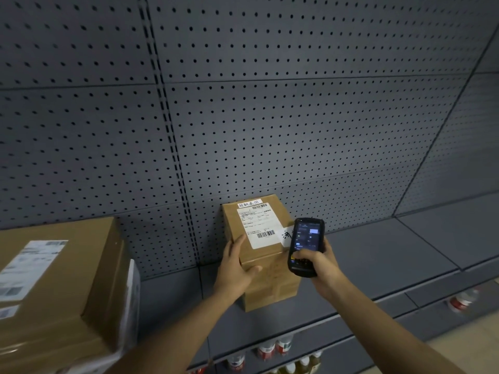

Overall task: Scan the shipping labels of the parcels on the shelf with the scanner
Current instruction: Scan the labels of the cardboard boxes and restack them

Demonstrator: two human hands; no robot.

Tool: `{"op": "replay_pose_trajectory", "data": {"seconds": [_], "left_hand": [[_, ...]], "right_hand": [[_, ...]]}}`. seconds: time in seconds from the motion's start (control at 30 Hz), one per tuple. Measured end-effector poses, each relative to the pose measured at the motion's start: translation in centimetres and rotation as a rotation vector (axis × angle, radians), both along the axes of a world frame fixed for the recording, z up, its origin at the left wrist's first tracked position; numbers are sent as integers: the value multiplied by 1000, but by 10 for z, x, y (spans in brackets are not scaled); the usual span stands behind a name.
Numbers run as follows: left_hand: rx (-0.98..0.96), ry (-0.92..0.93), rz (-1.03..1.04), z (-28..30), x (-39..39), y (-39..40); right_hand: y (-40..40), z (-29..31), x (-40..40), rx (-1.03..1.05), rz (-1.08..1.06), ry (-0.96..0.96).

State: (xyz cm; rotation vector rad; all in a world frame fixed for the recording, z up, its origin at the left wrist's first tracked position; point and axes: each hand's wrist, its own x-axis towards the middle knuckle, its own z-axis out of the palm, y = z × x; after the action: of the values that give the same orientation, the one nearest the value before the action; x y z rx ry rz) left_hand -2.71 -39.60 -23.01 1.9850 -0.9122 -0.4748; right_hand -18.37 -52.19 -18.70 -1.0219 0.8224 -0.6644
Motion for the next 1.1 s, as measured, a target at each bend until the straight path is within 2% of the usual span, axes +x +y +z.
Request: {"op": "replay_pose_trajectory", "data": {"seconds": [0.37,0.5,0.67,0.9,1.1], "left_hand": [[42,3,-31,-1,-5,0],[82,8,18,-2,-1,12],[69,-8,94,-12,1,48],[68,-110,193,-13,13,119],[62,-228,258,-3,39,192]], "right_hand": [[-6,8,-7,-23,69,26],[-1,15,-6,-85,55,47],[28,29,19,-154,83,-33],[97,29,71,-214,299,-95],[168,15,108,-121,485,-65]]}}
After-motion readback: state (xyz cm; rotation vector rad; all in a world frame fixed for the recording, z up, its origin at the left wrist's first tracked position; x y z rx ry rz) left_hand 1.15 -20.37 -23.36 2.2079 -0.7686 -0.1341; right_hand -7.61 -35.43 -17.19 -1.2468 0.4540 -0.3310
